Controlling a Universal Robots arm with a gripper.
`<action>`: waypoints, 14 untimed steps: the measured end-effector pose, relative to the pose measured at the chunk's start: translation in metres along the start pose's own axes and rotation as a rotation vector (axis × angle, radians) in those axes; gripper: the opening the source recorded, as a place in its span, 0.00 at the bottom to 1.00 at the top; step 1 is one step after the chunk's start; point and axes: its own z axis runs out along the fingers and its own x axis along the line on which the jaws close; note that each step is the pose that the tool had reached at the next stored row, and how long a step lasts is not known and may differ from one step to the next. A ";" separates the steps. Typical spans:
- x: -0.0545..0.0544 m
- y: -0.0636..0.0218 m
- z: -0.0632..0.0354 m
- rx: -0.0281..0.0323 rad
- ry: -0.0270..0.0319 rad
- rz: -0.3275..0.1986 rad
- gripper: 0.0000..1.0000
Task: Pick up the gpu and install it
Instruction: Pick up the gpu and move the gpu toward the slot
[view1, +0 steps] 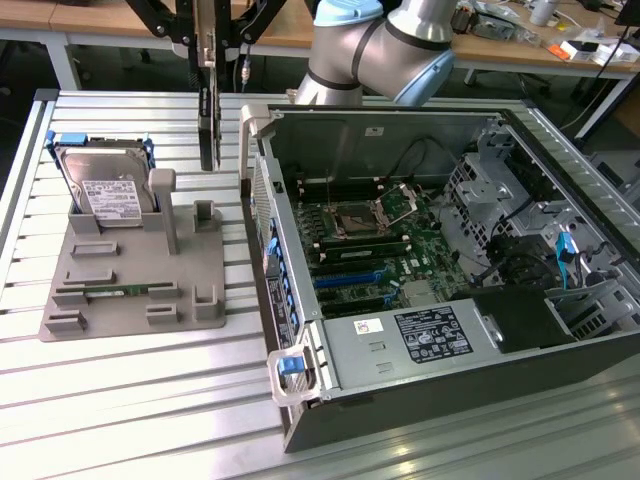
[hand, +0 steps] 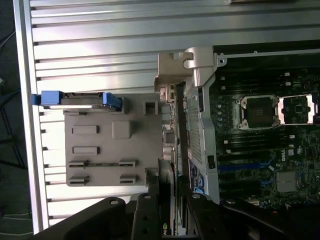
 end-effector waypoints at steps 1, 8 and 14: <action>-0.002 0.0001 0.0002 0.0000 0.0000 0.000 0.26; -0.016 0.0009 0.0016 0.0001 0.0001 0.000 0.26; -0.025 0.0015 0.0021 0.0001 0.0001 0.000 0.26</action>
